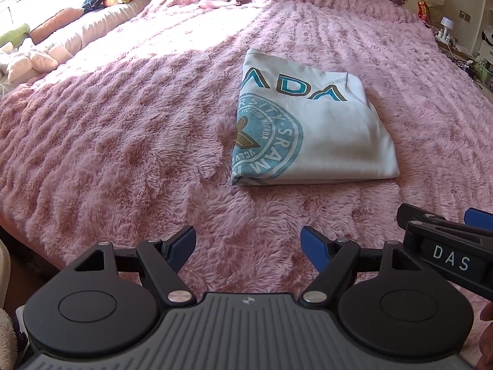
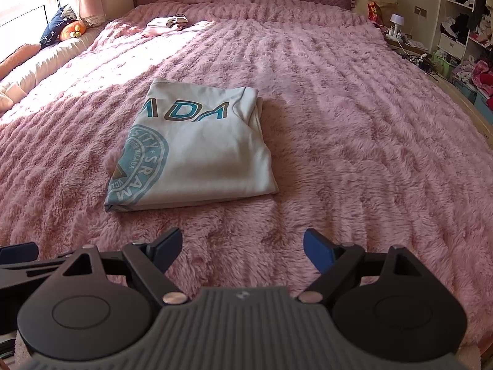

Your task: Fold small clothes

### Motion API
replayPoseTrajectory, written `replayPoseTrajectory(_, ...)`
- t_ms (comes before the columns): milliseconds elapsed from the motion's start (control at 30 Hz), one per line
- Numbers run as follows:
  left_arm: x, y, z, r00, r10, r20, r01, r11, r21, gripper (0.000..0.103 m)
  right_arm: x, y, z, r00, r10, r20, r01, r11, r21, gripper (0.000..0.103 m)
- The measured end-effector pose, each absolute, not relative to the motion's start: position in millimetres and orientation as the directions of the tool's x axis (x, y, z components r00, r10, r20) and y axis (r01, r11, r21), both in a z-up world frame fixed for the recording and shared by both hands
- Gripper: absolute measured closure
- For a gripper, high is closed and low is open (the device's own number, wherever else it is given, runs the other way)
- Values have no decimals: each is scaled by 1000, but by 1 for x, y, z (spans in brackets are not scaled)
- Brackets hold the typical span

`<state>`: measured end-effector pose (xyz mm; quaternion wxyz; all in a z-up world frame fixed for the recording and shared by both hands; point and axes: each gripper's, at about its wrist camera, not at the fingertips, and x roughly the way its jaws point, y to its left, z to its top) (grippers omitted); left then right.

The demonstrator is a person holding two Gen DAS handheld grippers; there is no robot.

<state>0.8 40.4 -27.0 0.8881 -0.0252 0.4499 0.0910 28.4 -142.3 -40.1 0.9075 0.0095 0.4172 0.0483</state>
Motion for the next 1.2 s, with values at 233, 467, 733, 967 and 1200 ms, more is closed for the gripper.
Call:
replayPoseTrajectory(233,1,41,-27,575,137,-806,-185,982,35,13,29,-141,-40,645,94,-758,-82,995,54,21)
replayPoseTrajectory(467,1,42,-28,570,138,-810,-185,982,37,13,29,-140,-41,645,94,-759,-82,995,54,21)
replayPoseTrajectory(733,1,42,-28,567,138,-812,-185,982,38,13,29,-140,-41,644,94,-759,-82,995,54,21)
replayPoseTrajectory(967,2,42,-30,563,137,-815,-181,983,40,13,28,-140,-46,640,92,-763,-82,995,51,21)
replayPoseTrajectory(1200,4,40,-31,559,142,-817,-175,983,50,14,29,-139,-46,637,82,-766,-82,996,38,21)
